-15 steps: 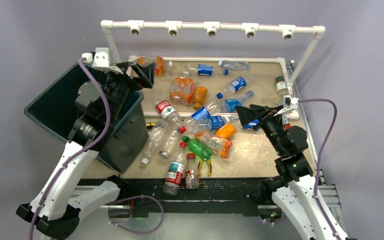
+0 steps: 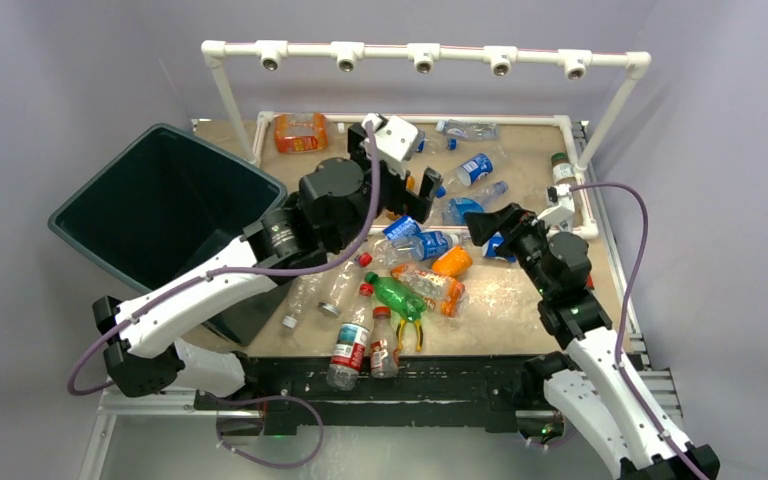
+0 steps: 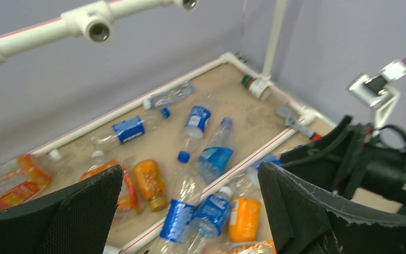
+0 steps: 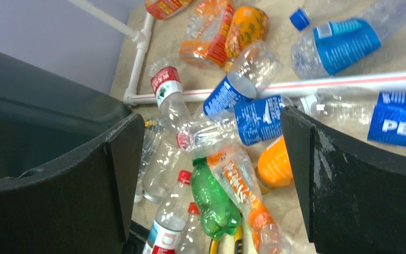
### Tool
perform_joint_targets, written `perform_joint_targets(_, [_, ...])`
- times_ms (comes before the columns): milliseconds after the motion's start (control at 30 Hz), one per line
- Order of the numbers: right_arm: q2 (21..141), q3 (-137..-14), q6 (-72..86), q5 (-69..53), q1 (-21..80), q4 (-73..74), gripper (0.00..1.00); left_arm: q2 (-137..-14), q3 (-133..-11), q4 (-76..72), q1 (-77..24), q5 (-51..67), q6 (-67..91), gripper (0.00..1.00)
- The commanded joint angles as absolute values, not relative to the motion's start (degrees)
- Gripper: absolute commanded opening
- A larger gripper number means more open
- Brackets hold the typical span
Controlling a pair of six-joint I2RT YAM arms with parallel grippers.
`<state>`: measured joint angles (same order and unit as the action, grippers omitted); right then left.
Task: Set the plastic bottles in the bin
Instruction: Pick up the plastic bottle at the center of the board.
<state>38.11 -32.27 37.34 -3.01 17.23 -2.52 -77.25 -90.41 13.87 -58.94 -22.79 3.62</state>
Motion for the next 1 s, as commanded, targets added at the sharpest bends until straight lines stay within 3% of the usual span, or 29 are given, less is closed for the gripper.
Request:
perform_joint_targets(0, [37.1,-30.0,43.8,3.6,17.1,-0.6,0.99,-75.0,-86.1,14.5,-59.2,-34.6,-0.5,0.99])
perform_joint_targets(233, [35.6,-25.8,37.0,0.3,17.1,-0.6,0.99,-71.3,-72.7,14.9,-59.2,-35.6,6.4,0.99])
perform_joint_targets(467, [35.7,-23.3,36.0,3.7,17.1,1.5,0.98,-69.7,-68.8,24.1,-59.2,-33.1,7.9,0.99])
perform_joint_targets(633, [37.0,-21.8,40.2,4.2,17.1,5.1,0.97,-63.1,-58.8,16.3,-59.2,-27.1,7.9,0.99])
perform_joint_targets(967, [30.5,-14.7,42.8,-15.5,17.1,-2.3,0.99,-61.9,-56.1,13.9,-59.2,-8.5,7.0,0.99])
